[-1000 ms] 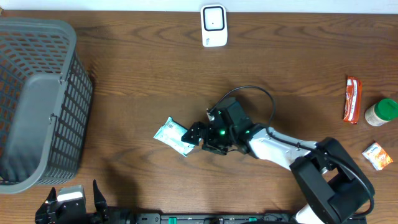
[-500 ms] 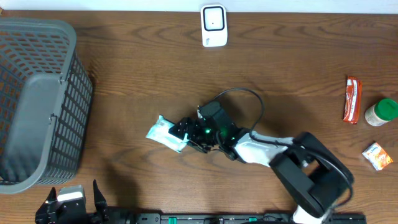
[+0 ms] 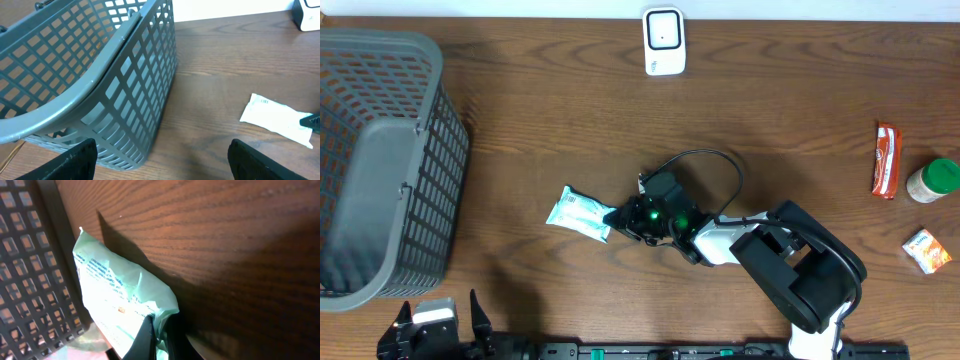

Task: Scan the item barcode

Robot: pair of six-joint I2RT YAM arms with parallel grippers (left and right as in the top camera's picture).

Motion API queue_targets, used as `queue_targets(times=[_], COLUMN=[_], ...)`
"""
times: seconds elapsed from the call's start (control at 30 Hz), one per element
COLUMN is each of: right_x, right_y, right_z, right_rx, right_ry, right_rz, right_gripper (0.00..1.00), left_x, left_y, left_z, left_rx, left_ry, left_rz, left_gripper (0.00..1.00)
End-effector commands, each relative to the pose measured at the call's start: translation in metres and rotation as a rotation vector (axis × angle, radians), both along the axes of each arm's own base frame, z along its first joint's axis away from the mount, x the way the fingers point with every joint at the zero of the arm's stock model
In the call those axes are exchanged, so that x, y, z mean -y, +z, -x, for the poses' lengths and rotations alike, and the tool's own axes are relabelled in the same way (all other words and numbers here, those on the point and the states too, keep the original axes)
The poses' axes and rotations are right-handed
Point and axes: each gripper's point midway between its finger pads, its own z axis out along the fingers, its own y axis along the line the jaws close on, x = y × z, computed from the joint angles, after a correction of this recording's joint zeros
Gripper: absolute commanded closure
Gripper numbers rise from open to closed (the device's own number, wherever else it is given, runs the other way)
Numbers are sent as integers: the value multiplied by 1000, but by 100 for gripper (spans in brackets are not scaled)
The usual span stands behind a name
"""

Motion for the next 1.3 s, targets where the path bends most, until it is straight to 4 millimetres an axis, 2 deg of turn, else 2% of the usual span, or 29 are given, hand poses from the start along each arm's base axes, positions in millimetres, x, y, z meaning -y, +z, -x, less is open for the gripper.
queue_targets(times=[0.0, 0.2, 0.3, 0.47, 0.57, 0.63, 0.67, 0.7, 0.73, 0.77, 0.83, 0.93, 0.97, 1.2, 1.27], right_x=[31, 32, 52, 88, 94, 96, 98, 100, 102, 105, 111, 120, 121, 119, 114], right_y=[-25, 61, 77, 72, 70, 66, 63, 59, 56, 52, 43, 32, 29, 9, 6], right_z=[-7, -5, 1, 18, 20, 23, 25, 27, 30, 32, 38, 48, 51, 85, 87], right_rx=[92, 283, 274, 246, 281, 265, 249, 229, 209, 187, 120, 24, 1, -174, -180], right_ry=[-24, 45, 7, 4, 43, 51, 51, 51, 49, 46, 17, -33, -46, -157, -184], right_rz=[154, 128, 193, 361, 404, 419, 428, 438, 449, 460, 484, 515, 517, 497, 462], right_gripper=[99, 99, 99, 99, 99, 94, 87, 69, 47, 34, 26, 4, 1, 1, 1], left_x=[2, 2, 2, 2, 2, 2, 2, 2, 2, 2, 2, 2, 2, 2, 2], left_y=[1, 1, 1, 1, 1, 1, 1, 1, 1, 1, 1, 1, 1, 1, 1], left_z=[1, 1, 1, 1, 1, 1, 1, 1, 1, 1, 1, 1, 1, 1, 1], left_rx=[9, 9, 9, 9, 9, 9, 9, 9, 9, 9, 9, 9, 9, 9, 9], left_ry=[-9, -9, -9, -9, -9, -9, -9, -9, -9, -9, -9, -9, -9, -9, -9], left_rz=[4, 3, 4, 3, 3, 4, 3, 3, 4, 4, 4, 4, 4, 4, 3], left_gripper=[16, 16, 16, 16, 16, 16, 16, 16, 16, 16, 16, 16, 16, 16, 16])
